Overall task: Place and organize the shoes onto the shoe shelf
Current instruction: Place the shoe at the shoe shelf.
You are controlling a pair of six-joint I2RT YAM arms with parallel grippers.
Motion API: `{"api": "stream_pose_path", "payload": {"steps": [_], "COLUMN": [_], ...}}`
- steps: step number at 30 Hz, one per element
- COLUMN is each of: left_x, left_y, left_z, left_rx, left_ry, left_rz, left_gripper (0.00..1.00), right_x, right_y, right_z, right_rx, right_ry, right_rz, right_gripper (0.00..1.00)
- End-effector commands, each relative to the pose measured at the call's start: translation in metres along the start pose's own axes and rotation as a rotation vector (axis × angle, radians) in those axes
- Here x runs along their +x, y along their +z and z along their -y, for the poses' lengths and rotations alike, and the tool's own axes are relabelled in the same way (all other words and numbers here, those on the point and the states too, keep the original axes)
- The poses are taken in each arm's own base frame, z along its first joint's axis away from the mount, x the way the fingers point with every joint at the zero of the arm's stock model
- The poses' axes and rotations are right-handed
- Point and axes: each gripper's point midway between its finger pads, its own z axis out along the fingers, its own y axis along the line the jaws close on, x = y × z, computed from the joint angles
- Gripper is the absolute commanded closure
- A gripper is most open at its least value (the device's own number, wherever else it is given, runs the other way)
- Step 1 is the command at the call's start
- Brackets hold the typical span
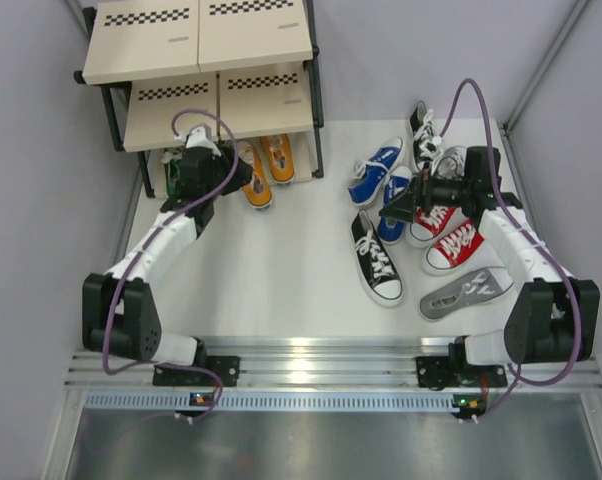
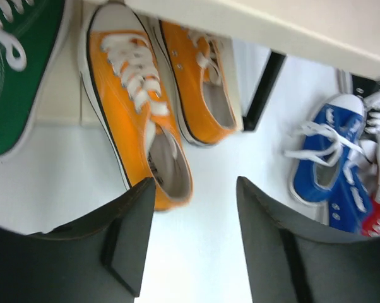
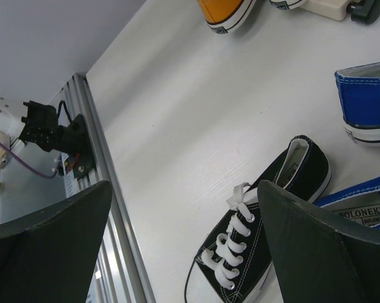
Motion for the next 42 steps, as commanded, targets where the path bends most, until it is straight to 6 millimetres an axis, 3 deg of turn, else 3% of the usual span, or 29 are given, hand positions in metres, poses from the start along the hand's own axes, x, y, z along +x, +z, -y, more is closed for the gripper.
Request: {"api": "stream_pose_path", "payload": {"steps": [1, 2, 3, 4, 5, 6, 7, 8, 12, 15, 16, 21, 29, 42], "left_x": [0.031, 0.054, 0.057, 0.067, 0.089, 0.095, 0.105, 0.114, 0.152, 0.164, 0.159, 0.159, 0.143, 0.121], "left_y": [-0.034, -0.041, -0.051, -0.057, -0.061, -0.066, -0.068, -0.069, -0.066, -0.054, -0.047, -0.017, 0.025, 0.047], "left_z": [0.004, -0.004, -0.001, 0.000, -0.006, -0.005, -0.007, -0.007, -0.014, -0.024, -0.019, -0.034, -0.031, -0.068], "left_rx": [0.052, 0.038, 0.054, 0.063, 0.046, 0.051, 0.046, 0.028, -0.026, -0.090, -0.069, -0.156, -0.194, -0.320], "left_ry": [-0.066, -0.103, -0.121, -0.146, -0.181, -0.190, -0.202, -0.212, -0.210, -0.232, -0.253, -0.318, -0.340, -0.362], "left_rz": [-0.106, -0.148, -0.145, -0.166, -0.209, -0.219, -0.235, -0.246, -0.309, -0.316, -0.292, -0.223, -0.192, -0.165], "left_gripper": [0.42, 0.45, 0.57, 0.64, 0.69, 0.76, 0.94, 1.00, 1.00, 1.00, 1.00, 1.00, 1.00, 1.00], "right_x": [-0.007, -0.007, -0.005, -0.005, -0.004, -0.004, -0.003, -0.002, -0.003, -0.002, -0.002, -0.002, -0.002, -0.004], "right_y": [-0.009, -0.009, -0.008, -0.009, -0.008, -0.008, -0.008, -0.008, -0.008, -0.008, -0.008, -0.009, -0.012, -0.012], "right_z": [-0.006, -0.005, -0.005, -0.004, -0.004, -0.004, -0.003, -0.003, -0.003, -0.003, -0.004, -0.006, -0.007, -0.003], "right_rx": [-0.006, -0.005, -0.004, -0.003, -0.003, -0.003, -0.003, -0.005, -0.006, -0.006, -0.006, -0.002, 0.005, 0.009], "right_ry": [-0.094, -0.096, -0.095, -0.093, -0.092, -0.092, -0.088, -0.085, -0.087, -0.087, -0.085, -0.093, -0.101, -0.092], "right_rz": [0.024, 0.024, 0.021, 0.020, 0.019, 0.020, 0.018, 0.016, 0.020, 0.022, 0.024, 0.027, 0.032, 0.035], "right_gripper": [0.01, 0.01, 0.01, 0.01, 0.01, 0.01, 0.01, 0.01, 0.01, 0.01, 0.01, 0.01, 0.01, 0.01]}}
